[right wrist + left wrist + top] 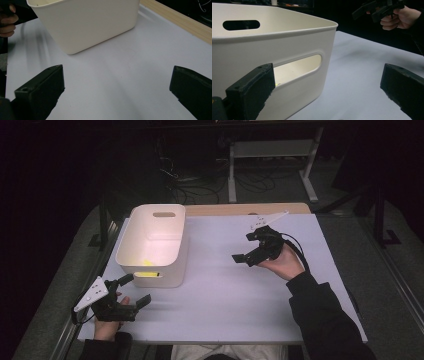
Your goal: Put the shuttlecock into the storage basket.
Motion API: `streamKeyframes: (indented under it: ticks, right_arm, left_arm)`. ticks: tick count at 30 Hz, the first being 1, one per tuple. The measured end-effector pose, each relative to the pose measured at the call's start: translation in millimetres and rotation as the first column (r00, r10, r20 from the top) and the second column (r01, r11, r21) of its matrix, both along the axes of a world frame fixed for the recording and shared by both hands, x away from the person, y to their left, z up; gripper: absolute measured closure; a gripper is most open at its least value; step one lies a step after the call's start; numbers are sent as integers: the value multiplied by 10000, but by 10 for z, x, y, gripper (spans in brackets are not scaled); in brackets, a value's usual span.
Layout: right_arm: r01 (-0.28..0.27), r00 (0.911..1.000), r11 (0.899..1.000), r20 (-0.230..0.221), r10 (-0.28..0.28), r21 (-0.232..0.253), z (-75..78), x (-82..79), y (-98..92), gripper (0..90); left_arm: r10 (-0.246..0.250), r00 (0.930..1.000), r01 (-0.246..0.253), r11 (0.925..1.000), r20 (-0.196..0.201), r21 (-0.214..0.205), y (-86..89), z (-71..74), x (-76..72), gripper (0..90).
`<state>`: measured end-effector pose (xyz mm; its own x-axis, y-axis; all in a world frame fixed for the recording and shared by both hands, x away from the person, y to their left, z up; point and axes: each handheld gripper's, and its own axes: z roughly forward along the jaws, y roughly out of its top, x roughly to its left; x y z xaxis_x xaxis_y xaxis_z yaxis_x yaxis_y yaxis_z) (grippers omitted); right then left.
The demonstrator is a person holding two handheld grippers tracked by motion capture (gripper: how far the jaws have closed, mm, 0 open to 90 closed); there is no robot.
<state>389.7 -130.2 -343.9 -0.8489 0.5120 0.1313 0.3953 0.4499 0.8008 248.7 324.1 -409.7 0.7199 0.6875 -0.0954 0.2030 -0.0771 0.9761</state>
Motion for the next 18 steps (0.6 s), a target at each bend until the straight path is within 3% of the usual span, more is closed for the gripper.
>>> streamKeyframes:
  ticks: [18]
  right_arm:
    - [291,9995,9995,-115,-289,146,-159,-105,-213,0]
  left_arm:
    - [7,10000,-7,10000,-14,-8,-3,-1,4,0]
